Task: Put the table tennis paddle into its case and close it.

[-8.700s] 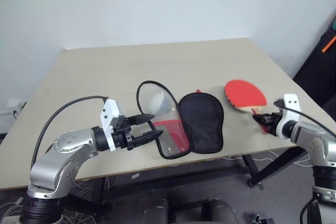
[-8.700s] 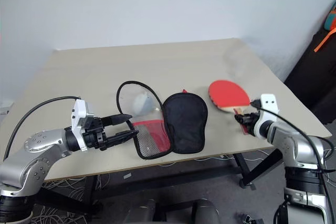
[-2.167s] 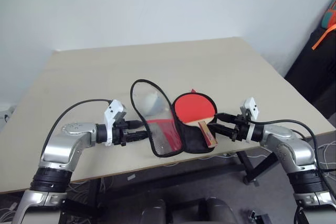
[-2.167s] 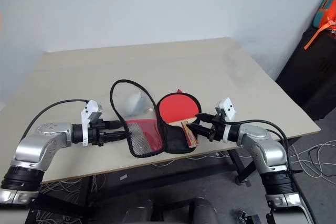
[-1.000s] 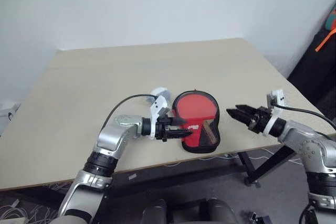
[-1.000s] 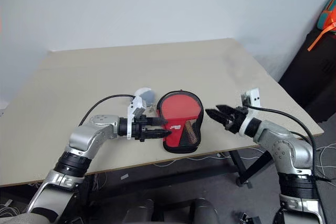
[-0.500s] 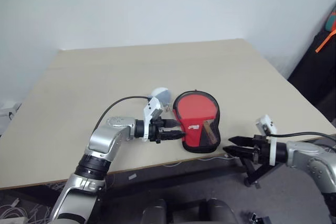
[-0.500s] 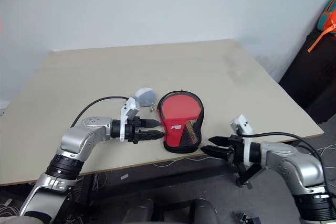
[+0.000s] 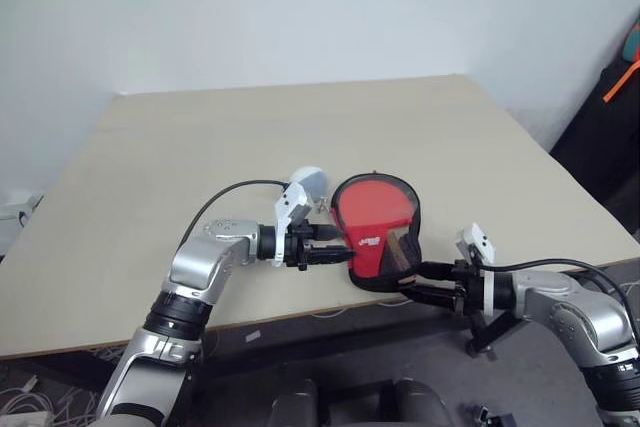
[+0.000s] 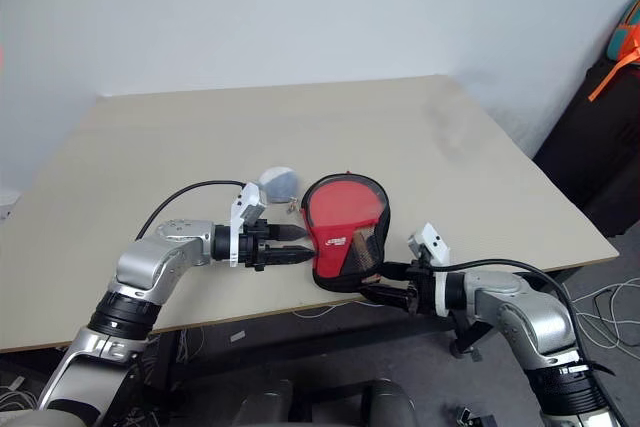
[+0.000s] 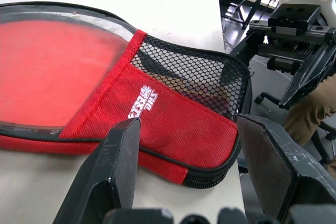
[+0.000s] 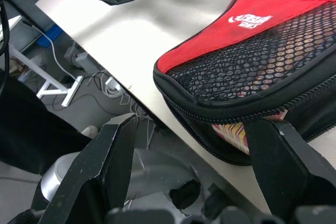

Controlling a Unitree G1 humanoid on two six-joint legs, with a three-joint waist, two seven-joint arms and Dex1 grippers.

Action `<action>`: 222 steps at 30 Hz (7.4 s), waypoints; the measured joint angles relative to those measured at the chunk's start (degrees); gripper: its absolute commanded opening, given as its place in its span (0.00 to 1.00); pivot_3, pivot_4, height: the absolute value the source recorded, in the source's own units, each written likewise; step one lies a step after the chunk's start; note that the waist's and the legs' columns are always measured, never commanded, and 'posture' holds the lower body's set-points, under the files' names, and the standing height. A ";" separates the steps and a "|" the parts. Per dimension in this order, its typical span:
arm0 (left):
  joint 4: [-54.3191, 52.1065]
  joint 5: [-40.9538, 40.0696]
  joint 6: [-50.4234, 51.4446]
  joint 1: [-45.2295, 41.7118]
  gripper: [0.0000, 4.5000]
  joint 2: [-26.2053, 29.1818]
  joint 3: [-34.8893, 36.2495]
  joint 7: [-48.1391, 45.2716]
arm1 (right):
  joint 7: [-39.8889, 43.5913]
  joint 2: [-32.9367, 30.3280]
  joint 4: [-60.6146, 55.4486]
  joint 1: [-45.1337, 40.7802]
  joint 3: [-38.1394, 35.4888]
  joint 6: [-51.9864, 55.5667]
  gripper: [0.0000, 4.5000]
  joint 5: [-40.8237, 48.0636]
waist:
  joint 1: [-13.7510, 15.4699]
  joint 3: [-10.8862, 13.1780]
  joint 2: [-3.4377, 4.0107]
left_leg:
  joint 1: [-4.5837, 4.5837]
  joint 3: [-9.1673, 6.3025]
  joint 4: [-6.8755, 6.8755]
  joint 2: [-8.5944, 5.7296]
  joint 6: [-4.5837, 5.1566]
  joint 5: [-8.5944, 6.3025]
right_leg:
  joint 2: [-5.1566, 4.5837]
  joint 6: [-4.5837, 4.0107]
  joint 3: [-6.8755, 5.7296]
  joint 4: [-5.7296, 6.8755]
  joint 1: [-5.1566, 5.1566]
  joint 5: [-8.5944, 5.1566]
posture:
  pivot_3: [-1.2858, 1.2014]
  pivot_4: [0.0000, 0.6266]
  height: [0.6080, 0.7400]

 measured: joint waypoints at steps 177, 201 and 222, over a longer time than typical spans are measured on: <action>12.28 -14.14 14.77 -14.92 0.55 6.39 -0.12 19.18 | -15.77 20.63 16.62 -12.67 5.20 -10.84 0.32 -15.27 | 0.44 0.01 0.07 | -0.05 0.46 -0.21 -0.04 -0.56 0.26 | 0.05 0.02 0.18 0.01 -0.20 0.04 | 0.52 0.00 0.88; 22.09 13.77 -3.27 -16.21 0.55 0.00 -7.59 13.07 | -17.43 23.05 20.68 -14.77 5.27 -12.82 0.32 -19.76 | -0.57 -0.03 0.04 | -0.01 0.31 -0.22 -0.01 -0.52 0.26 | 0.05 0.12 0.17 0.05 -0.17 0.10 | 0.52 0.00 0.88; 23.80 18.08 3.42 -18.90 0.00 -0.30 -9.26 6.94 | -17.89 23.04 21.24 -14.97 5.22 -11.66 0.31 -19.82 | -0.55 -0.46 0.10 | 0.21 0.19 -0.22 -0.01 -0.21 0.07 | 0.04 0.06 0.15 0.02 0.04 0.05 | 0.52 0.00 0.88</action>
